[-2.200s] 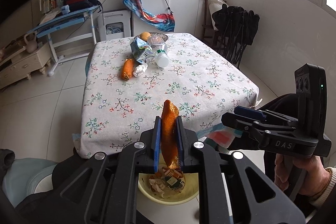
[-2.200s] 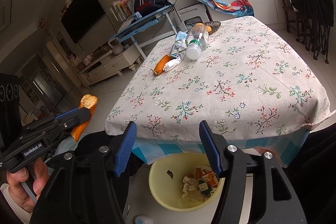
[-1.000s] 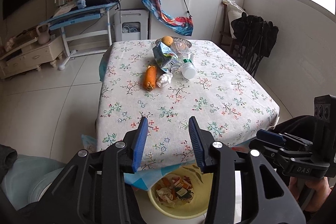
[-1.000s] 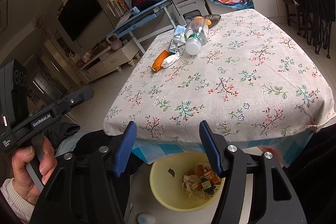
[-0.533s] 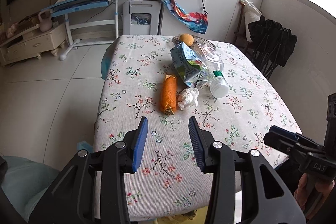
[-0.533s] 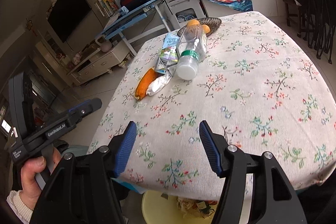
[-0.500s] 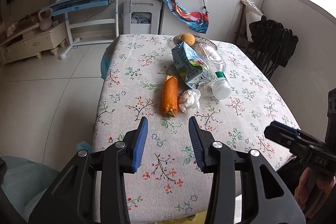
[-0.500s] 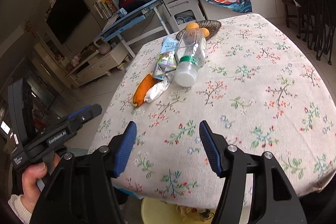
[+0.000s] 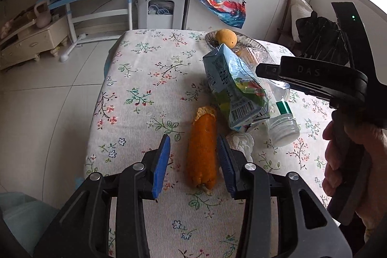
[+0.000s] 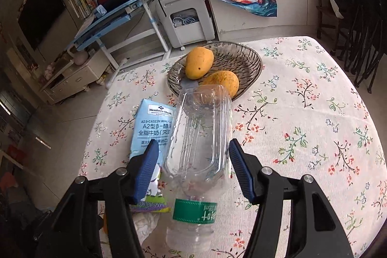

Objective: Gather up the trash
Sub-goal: 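Grasp the clear plastic bottle with the right tool while the left tool grasps another orange peel, then carry the bottle and peel over the yellow basin and open the right tool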

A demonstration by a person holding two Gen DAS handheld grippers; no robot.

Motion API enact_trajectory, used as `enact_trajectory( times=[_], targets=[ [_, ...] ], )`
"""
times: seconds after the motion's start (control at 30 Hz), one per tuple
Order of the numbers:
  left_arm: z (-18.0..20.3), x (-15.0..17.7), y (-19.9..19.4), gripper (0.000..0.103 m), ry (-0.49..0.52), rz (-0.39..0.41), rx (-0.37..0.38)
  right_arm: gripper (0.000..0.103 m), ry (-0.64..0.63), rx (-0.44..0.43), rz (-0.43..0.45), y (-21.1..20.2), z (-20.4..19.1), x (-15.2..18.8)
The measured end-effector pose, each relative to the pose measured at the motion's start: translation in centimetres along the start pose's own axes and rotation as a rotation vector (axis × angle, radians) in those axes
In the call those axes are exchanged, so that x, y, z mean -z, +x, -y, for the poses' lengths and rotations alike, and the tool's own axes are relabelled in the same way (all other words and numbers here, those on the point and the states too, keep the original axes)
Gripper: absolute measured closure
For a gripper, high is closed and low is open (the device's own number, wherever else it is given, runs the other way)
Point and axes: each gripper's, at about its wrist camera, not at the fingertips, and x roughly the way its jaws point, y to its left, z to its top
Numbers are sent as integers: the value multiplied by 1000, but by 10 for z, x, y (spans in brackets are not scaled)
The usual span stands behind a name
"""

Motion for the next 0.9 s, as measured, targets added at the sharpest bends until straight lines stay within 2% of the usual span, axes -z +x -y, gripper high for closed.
enact_trajectory(
  times=[0.17, 0.33, 0.4, 0.5, 0.7, 0.9],
  targets=[
    [5, -9, 20, 64, 35, -37, 19, 45, -55, 42, -30, 10, 3, -6],
    [11, -9, 33, 65, 62, -68, 21, 47, -126, 82, -98, 18, 8, -3],
    [9, -6, 36, 78, 57, -82, 33, 48, -116, 64, -98, 14, 13, -3],
    [0, 0, 28, 82, 20, -65, 48, 48, -54, 16, -76, -5, 29, 5],
    [-17, 15, -10, 83, -52, -6, 58, 48, 88, -118, -36, -57, 52, 38],
    [-20, 35, -57, 83, -72, 46, 45, 48, 86, -241, -31, -109, 32, 84]
  ],
)
